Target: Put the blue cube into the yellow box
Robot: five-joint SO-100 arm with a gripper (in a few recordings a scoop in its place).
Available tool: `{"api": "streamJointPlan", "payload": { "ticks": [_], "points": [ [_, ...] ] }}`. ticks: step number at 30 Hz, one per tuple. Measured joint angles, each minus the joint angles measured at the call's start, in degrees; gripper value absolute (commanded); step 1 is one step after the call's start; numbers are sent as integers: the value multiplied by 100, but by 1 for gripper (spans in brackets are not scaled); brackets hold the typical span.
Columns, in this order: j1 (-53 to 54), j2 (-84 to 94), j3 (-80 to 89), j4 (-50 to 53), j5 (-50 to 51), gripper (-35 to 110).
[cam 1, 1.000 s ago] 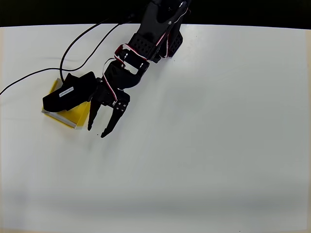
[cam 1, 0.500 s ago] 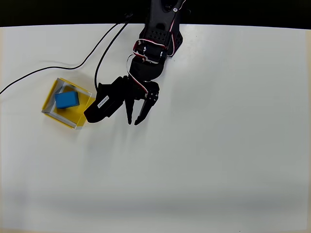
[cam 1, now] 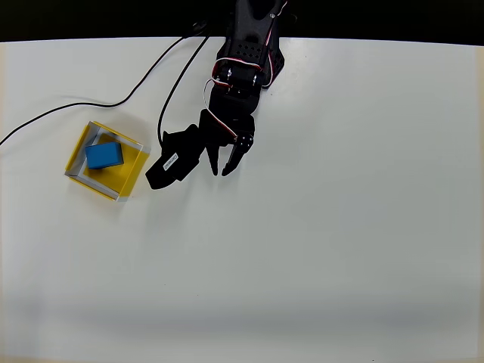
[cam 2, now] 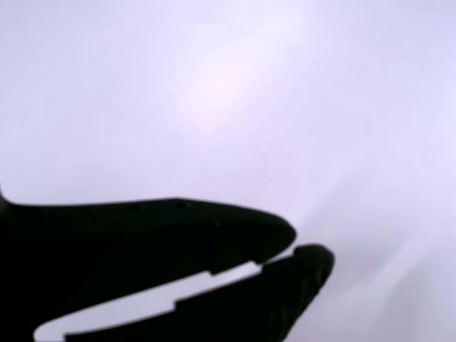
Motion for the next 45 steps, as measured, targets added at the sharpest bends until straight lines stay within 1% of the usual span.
{"api": "streamJointPlan", "payload": {
  "ticks": [7,15,24,30,39,45],
  "points": [
    [-26,97,0,562,193,1],
    [-325,97,0,1626,492,0],
    [-756,105,0,2514,264,0],
    [-756,105,0,2619,272,0],
    [-756,105,0,2707,747,0],
    [-756,105,0,2707,800,0]
  ]
}}
